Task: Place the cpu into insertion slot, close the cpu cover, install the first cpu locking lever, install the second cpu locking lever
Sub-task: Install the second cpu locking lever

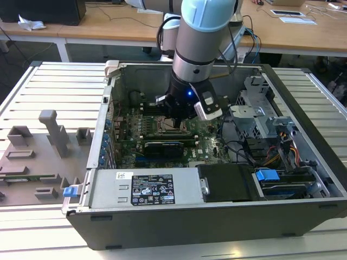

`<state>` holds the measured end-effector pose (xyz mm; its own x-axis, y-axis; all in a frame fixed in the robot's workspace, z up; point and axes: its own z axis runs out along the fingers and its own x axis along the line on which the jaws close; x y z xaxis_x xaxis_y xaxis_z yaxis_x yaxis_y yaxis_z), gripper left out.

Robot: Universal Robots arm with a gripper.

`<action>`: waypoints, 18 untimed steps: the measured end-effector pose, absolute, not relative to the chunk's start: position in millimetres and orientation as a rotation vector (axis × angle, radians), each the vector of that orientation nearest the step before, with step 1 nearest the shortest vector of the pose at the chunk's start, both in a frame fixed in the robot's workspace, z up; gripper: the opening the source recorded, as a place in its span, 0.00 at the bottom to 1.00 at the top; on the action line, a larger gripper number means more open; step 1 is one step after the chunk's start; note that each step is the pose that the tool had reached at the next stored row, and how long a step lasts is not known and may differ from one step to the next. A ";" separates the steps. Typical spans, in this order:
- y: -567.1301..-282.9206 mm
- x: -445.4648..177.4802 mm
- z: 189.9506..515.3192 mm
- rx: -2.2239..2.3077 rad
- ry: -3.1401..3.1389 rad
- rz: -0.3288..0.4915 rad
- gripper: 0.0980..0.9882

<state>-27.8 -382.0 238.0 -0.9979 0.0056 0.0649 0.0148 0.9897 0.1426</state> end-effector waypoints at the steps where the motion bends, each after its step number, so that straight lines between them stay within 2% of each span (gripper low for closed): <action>1: -384.3 -32.1 237.8 -0.016 -3.069 -0.223 0.01; 6: -385.2 -62.5 223.9 -0.010 -3.068 -0.234 0.01; 18: -378.2 -76.9 202.7 0.088 -3.059 -0.272 0.01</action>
<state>-76.9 -378.2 202.7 -0.9960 -0.0633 0.0635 -0.0511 0.9827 0.1778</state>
